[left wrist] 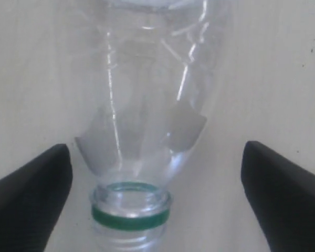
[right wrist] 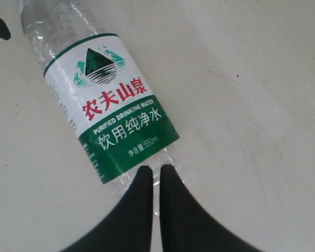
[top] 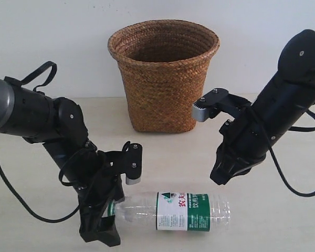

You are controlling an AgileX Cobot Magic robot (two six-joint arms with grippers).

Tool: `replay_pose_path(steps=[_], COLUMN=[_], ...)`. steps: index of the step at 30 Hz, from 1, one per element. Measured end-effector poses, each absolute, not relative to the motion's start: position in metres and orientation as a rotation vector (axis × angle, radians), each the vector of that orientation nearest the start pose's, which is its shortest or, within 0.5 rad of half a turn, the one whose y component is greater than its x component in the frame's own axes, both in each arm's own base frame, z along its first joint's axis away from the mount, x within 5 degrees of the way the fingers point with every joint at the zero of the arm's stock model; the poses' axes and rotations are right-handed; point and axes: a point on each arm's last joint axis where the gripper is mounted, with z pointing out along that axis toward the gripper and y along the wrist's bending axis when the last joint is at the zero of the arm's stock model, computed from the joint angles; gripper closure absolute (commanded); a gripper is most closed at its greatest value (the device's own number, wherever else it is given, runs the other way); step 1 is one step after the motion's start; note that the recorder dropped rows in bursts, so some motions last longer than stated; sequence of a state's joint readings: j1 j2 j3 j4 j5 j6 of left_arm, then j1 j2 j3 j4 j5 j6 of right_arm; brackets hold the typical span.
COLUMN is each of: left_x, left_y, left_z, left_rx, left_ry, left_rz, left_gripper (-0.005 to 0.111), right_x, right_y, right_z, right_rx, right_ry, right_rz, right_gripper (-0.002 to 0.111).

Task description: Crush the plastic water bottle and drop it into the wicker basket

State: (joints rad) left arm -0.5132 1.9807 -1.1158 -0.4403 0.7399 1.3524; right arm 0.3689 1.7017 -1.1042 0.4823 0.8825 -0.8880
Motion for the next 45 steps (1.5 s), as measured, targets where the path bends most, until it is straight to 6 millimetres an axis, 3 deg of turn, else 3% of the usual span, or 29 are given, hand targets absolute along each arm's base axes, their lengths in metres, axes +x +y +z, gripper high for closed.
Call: replay_pose_path(steps=[4,6,9,10,17,23,34,45], left_x=[0.293,0.293,0.293,0.293,0.293,0.293,0.293,0.295], left_y=[-0.196,-0.197,-0.197,-0.196,-0.196,-0.196,-0.196,-0.195], left_z=[0.116,0.116,0.116,0.116,0.116,0.116,0.115,0.114], left_rx=[2.065,2.063,2.062,2.064,2.056,2.039,2.04,2.052], left_ry=[2.111,2.107,2.106,2.105,2.117,2.136,2.14,2.12], left_rz=[-0.382,-0.377,-0.375,-0.373,-0.371,-0.374,-0.369,-0.339], left_gripper=[0.045,0.06,0.096,0.102,0.103,0.103,0.103,0.103], right_x=[0.291,0.291,0.291,0.291,0.289,0.284,0.287,0.305], right_y=[0.147,0.147,0.147,0.147,0.151,0.159,0.197,0.213], right_z=[0.212,0.212,0.212,0.212,0.214,0.213,0.165,0.122], right_rx=[-1.332,-1.332,-1.332,-1.332,-1.282,-1.131,-1.128,-1.069], right_ry=[2.498,2.498,2.498,2.498,2.518,2.623,2.763,2.96], right_rz=[0.488,0.488,0.488,0.488,0.571,0.7,0.742,0.807], right_gripper=[0.108,0.108,0.108,0.108,0.108,0.108,0.108,0.108])
